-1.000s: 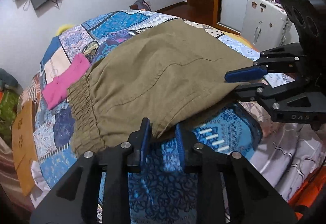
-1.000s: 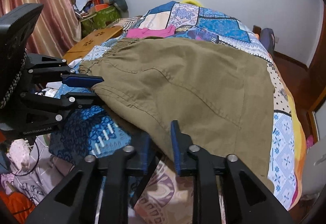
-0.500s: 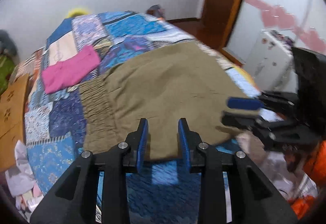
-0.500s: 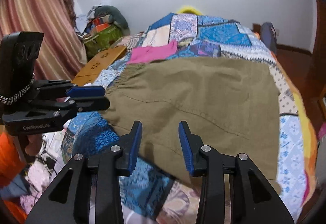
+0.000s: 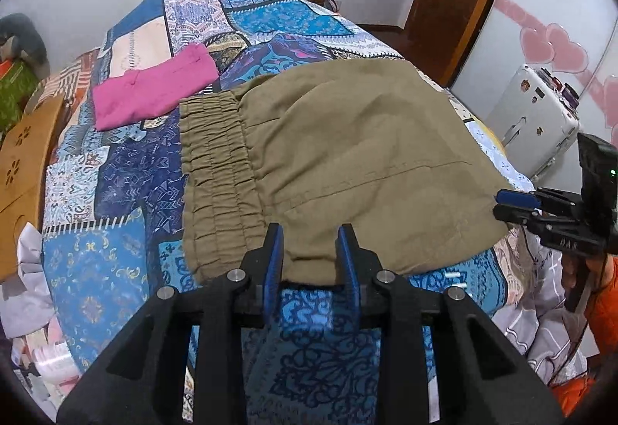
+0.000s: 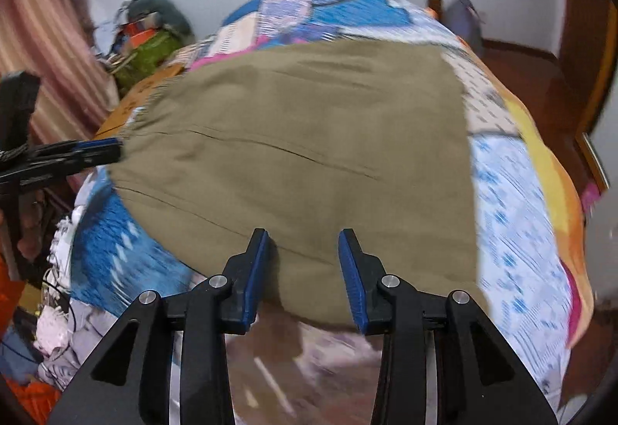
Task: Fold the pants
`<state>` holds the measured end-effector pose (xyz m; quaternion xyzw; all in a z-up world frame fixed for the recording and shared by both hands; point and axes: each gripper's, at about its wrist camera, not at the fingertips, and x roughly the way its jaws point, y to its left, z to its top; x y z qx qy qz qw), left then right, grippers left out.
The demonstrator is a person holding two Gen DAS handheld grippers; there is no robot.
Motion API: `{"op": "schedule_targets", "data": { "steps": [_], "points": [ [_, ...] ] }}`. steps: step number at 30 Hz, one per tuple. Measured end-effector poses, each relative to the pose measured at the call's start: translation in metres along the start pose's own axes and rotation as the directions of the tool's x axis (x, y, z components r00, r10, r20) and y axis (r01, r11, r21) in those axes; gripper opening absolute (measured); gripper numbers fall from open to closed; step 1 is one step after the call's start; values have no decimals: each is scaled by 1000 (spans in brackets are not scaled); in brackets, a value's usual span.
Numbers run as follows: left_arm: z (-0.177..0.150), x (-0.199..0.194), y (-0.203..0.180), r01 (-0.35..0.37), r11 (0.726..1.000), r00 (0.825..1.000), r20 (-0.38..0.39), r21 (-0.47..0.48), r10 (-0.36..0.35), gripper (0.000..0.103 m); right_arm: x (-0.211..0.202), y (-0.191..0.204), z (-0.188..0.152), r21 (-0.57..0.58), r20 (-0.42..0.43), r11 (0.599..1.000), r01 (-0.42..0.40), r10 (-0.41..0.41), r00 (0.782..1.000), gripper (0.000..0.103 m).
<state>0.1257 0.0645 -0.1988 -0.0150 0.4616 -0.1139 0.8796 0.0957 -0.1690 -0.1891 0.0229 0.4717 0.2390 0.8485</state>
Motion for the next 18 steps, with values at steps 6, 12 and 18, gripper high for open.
{"op": "schedule_targets", "data": {
  "steps": [6, 12, 18],
  "points": [
    [-15, -2, 9, -84, 996, 996, -8, 5, 85, 35, -9, -24, -19, 41, -17, 997, 59, -58, 998, 35],
    [-11, -9, 25, -46, 997, 999, -16, -55, 45, 39, -11, -14, -13, -9, -39, 995, 96, -96, 995, 38],
    [23, -31, 29, -83, 996, 995, 44, -44, 85, 42, -28, -20, 13, -8, 19, 996, 92, -92, 996, 40]
  ]
}}
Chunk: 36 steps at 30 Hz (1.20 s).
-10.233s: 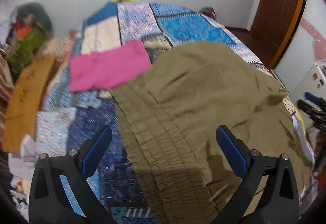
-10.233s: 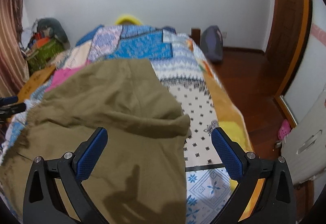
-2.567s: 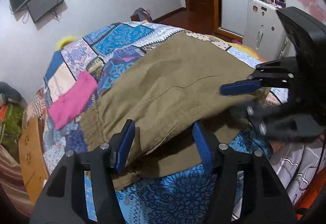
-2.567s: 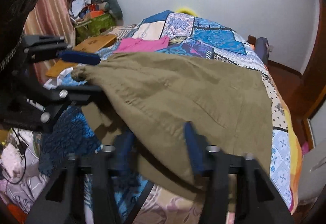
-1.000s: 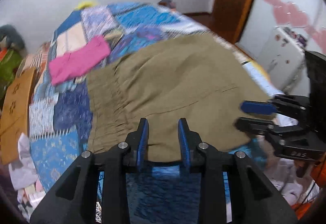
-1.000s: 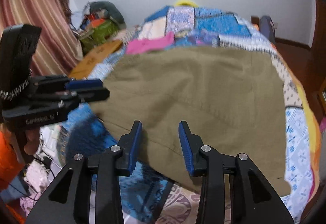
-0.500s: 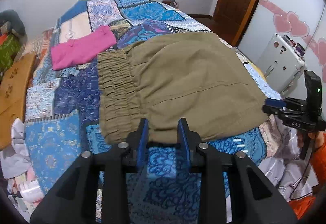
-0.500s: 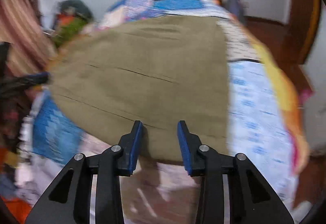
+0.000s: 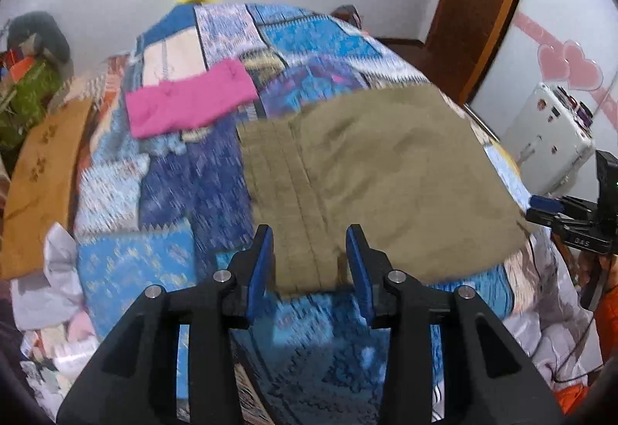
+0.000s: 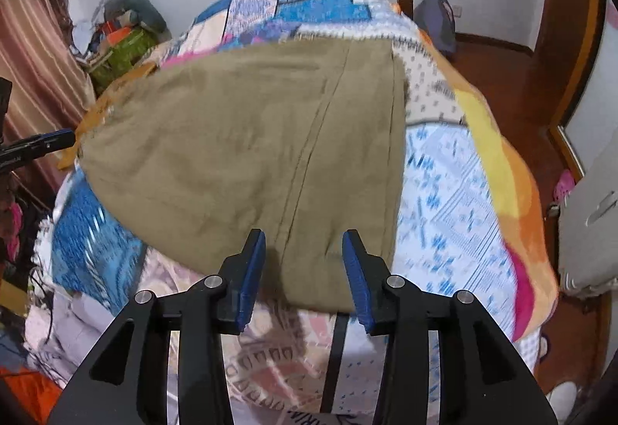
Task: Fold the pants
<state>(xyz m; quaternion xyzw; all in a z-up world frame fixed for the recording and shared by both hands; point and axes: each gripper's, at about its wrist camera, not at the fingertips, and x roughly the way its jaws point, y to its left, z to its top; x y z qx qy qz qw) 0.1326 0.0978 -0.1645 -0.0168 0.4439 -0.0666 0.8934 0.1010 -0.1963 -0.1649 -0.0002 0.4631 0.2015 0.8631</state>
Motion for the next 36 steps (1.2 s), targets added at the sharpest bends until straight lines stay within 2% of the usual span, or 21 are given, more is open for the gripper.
{"op": "schedule_targets", "data": {
  "steps": [3, 10, 17, 22, 26, 33, 34, 35, 36],
  "points": [
    [23, 2, 4, -42, 999, 999, 33, -7, 43, 53, -6, -6, 18, -9, 41, 1000, 23, -23, 999, 43],
    [65, 32, 18, -56, 998, 998, 35, -40, 57, 53, 4, -25, 69, -33, 90, 997, 72, -69, 994, 44],
    [91, 81, 30, -51, 996, 999, -22, -73, 50, 53, 40, -41, 118, -57, 110, 994, 91, -84, 990, 49],
    [96, 115, 38, -56, 995, 996, -79, -86, 49, 53, 76, -53, 143, -92, 86, 990, 111, -103, 991, 49],
    [94, 132, 43, -68, 994, 992, -109, -89, 59, 54, 108, -69, 160, -75, 60, 991, 106, -102, 993, 49],
    [92, 141, 52, -37, 991, 994, -110, -125, 23, 57, 164, -92, 179, -24, -22, 994, 103, -103, 994, 49],
    [92, 141, 51, -38, 992, 994, -106, -120, 25, 57, 168, -94, 180, -12, -25, 995, 97, -97, 995, 45],
    [92, 141, 51, -41, 993, 994, -104, -115, 30, 58, 171, -96, 180, -2, -27, 996, 86, -86, 996, 33],
    [92, 141, 50, -54, 993, 994, -100, -107, 43, 60, 174, -97, 181, 4, -37, 997, 76, -76, 996, 27]
  ]
}}
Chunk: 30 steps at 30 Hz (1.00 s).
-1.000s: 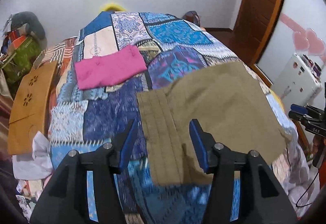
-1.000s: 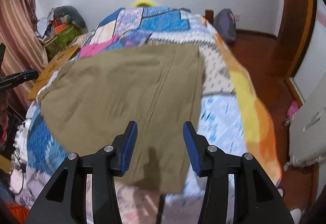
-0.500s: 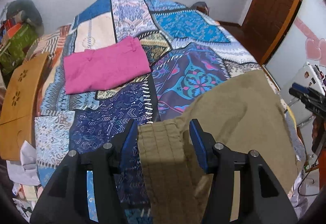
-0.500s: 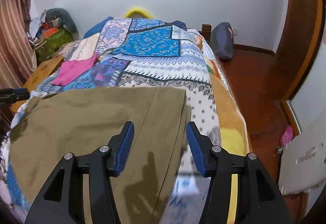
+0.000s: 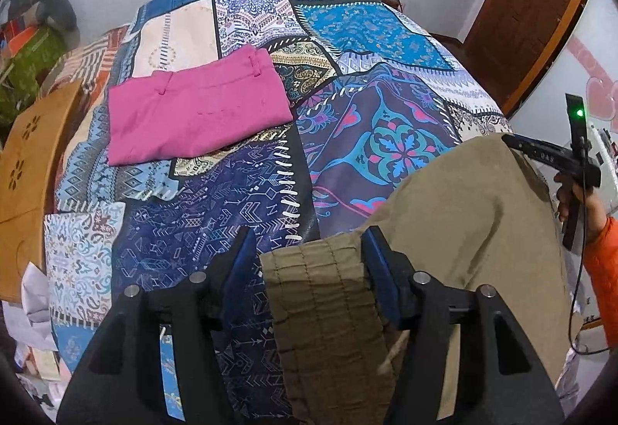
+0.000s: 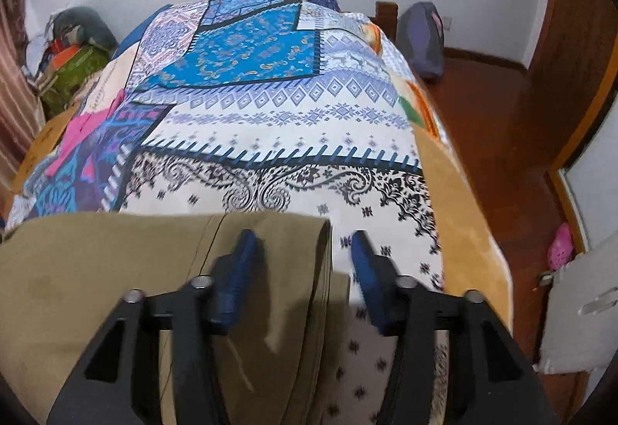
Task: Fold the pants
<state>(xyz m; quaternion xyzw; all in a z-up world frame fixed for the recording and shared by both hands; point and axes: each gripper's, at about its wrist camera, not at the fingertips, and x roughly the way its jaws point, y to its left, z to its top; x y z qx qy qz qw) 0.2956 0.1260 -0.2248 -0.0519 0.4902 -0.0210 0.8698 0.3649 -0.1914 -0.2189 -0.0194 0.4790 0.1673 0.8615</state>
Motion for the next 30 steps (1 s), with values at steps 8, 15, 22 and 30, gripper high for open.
{"op": "schedule_targets", "data": {
  "steps": [8, 15, 22, 30],
  "points": [
    [2, 10, 17, -44, 996, 999, 7, -75, 44, 61, 11, 18, -4, -137, 17, 981, 137, -136, 991, 13],
    [0, 5, 15, -52, 997, 999, 11, -63, 52, 63, 7, 14, 6, -110, -39, 985, 132, -138, 990, 15],
    [-1, -45, 10, -87, 996, 993, 76, -33, 90, 63, -50, 30, 9, -116, 26, 988, 101, -99, 995, 31],
    [-14, -117, -1, -38, 997, 983, 177, -60, 48, 65, -148, 65, -8, -126, 181, 992, 10, 13, 983, 37]
  ]
}}
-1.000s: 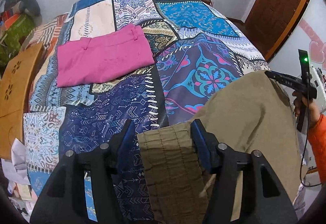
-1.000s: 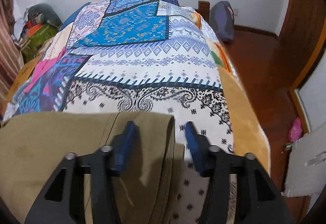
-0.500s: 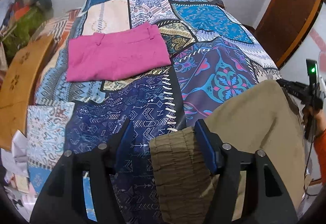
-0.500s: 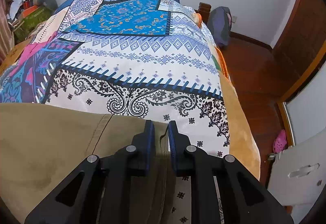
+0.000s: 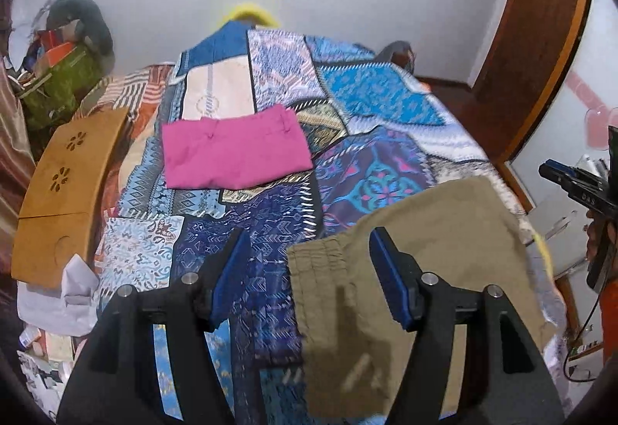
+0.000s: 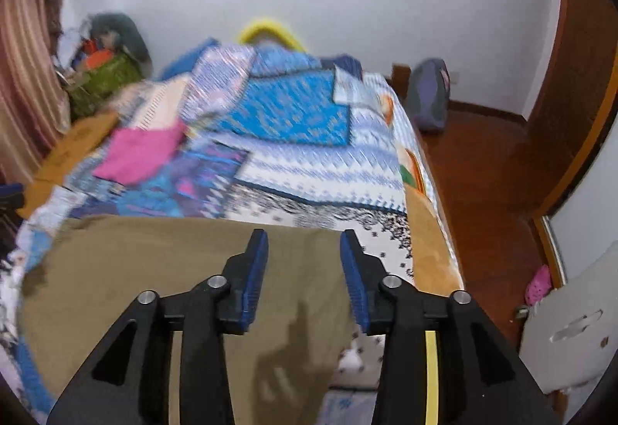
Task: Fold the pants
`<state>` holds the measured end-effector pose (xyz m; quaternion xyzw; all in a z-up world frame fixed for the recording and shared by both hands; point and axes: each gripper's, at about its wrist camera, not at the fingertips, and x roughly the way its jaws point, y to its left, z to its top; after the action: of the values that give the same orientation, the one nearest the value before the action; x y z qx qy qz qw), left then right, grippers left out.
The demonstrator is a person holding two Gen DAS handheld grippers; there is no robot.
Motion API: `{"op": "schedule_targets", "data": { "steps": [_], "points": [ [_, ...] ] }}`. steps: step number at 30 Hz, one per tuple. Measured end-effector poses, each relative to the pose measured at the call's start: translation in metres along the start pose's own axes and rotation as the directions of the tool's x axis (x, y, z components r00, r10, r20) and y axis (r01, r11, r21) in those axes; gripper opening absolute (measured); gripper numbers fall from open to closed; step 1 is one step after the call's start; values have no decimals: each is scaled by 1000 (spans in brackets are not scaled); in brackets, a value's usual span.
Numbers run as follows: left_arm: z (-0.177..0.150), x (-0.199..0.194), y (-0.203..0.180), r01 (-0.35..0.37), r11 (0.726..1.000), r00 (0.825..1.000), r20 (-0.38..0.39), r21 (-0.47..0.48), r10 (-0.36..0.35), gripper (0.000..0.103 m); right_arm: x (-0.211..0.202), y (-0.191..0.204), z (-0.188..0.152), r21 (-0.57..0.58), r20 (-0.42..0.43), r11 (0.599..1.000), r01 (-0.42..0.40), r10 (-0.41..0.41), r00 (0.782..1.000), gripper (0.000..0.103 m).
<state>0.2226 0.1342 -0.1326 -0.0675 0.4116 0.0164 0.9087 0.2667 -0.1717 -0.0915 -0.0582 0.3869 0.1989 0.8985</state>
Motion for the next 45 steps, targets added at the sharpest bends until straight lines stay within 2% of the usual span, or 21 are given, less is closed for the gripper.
{"op": "schedule_targets", "data": {
  "steps": [5, 7, 10, 12, 16, 20, 25, 28, 30, 32, 35, 37, 40, 45],
  "points": [
    [-20, -34, -12, 46, 999, 999, 23, -1, -46, 68, -47, 24, -11, -18, 68, 999, -31, 33, 997, 38],
    [-30, -43, -18, 65, 998, 998, 11, 16, -65, 68, -62, 35, -19, -23, 93, 999, -38, 40, 995, 42],
    [-52, -57, -28, 109, 993, 994, -16, 36, -109, 75, -75, 53, -35, -42, 112, 998, -45, 49, 992, 45],
    [-65, -60, -32, 139, 990, 990, -37, 38, -138, 78, -76, 63, -44, -55, 113, 998, -43, 49, 992, 45],
    [-93, -57, -39, 180, 983, 980, -96, 30, -176, 79, -74, 84, -69, -83, 103, 996, -34, 43, 994, 46],
    [-119, -42, -36, 216, 976, 961, -168, -35, -219, 79, -66, 99, -90, -79, 72, 995, -65, 71, 995, 49],
    [-141, -25, -33, 244, 965, 941, -219, -92, -259, 79, -45, 105, -109, -57, 24, 996, -71, 73, 997, 50],
    [-151, -11, -34, 294, 943, 907, -264, -156, -327, 79, -29, 102, -117, -43, -13, 997, -69, 68, 998, 50],
    [-151, -8, -34, 292, 942, 911, -253, -165, -326, 81, -18, 98, -123, -30, -40, 998, -54, 52, 998, 50],
    [-148, -3, -33, 314, 929, 900, -249, -197, -357, 85, -6, 94, -129, -15, -68, 999, -35, 34, 997, 50],
    [-145, 7, -26, 359, 884, 873, -227, -301, -432, 97, 11, 86, -138, 30, -115, 998, -53, 56, 992, 50],
    [-141, 13, -23, 377, 862, 861, -215, -338, -461, 101, 14, 82, -142, 59, -113, 996, -73, 80, 990, 51],
    [-133, 24, -21, 380, 846, 859, -197, -373, -473, 101, 12, 81, -144, 55, -117, 995, -87, 93, 989, 52],
    [-119, 44, -14, 377, 804, 861, -146, -459, -487, 101, 11, 82, -148, 47, -123, 994, -100, 105, 987, 52]
  ]
}}
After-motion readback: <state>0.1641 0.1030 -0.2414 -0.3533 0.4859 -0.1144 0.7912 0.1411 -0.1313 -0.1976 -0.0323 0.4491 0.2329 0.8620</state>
